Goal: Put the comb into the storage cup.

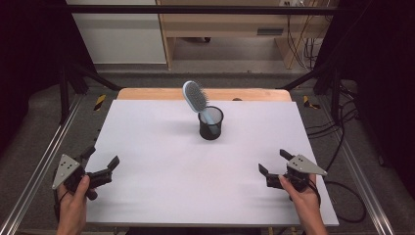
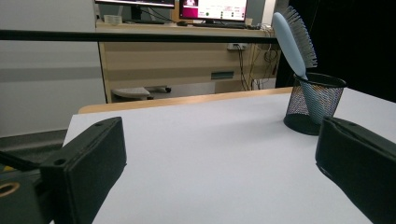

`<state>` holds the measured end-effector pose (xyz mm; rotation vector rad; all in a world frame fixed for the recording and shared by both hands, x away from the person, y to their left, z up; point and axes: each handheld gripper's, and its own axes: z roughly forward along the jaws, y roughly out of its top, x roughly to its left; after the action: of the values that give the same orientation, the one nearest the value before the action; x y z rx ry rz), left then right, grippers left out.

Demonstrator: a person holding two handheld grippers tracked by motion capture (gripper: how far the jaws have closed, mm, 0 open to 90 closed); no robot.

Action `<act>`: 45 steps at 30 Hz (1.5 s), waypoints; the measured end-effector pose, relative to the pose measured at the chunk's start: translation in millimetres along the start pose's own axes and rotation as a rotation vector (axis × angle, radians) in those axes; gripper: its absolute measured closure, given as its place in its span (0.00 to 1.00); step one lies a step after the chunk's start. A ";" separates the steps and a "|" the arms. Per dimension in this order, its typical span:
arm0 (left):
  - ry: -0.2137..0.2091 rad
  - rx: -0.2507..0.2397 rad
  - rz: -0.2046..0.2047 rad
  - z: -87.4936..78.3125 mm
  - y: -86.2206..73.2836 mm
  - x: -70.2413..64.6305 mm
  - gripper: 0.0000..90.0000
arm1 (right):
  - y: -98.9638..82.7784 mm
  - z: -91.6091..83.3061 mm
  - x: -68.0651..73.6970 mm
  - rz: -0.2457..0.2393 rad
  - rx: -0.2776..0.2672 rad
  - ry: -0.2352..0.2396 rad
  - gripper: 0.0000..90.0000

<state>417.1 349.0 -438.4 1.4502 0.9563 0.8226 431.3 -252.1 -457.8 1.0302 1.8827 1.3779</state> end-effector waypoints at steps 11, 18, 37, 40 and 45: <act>-0.042 0.014 0.008 3.1 -1.6 -9.2 0.02 | -0.5 -0.1 0.3 -0.001 0.000 0.005 0.07; -0.056 0.023 0.016 4.2 -3.3 -13.7 0.02 | -0.6 -0.2 0.4 -0.002 0.000 0.007 0.07; -0.106 0.052 0.012 6.6 -8.3 -27.4 0.02 | -1.3 0.2 1.0 -0.017 0.000 0.013 0.06; -0.111 0.051 0.009 6.4 -8.8 -29.8 0.02 | -1.6 0.1 1.6 -0.021 0.000 0.013 0.06; -0.111 0.047 0.007 5.6 -9.6 -31.5 0.02 | -2.1 -0.2 1.9 -0.024 0.000 0.017 0.06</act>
<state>407.9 318.2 -447.4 1.5248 0.8923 0.7210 429.6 -251.0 -459.8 0.9958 1.9012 1.3775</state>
